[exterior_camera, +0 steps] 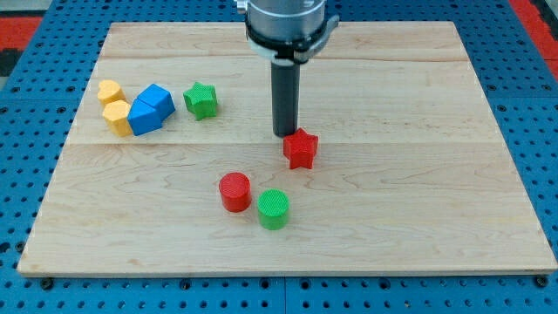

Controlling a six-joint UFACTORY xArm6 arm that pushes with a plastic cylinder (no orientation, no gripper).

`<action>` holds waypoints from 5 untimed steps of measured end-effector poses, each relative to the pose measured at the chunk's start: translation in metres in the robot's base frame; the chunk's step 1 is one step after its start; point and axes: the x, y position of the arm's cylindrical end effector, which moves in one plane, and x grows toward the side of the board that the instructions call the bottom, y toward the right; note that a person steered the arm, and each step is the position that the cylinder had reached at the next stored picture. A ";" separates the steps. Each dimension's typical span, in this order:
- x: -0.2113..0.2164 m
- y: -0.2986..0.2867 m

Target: Push the red star to the top right of the red circle

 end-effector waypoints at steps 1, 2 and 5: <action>-0.020 0.033; -0.021 0.039; -0.022 0.022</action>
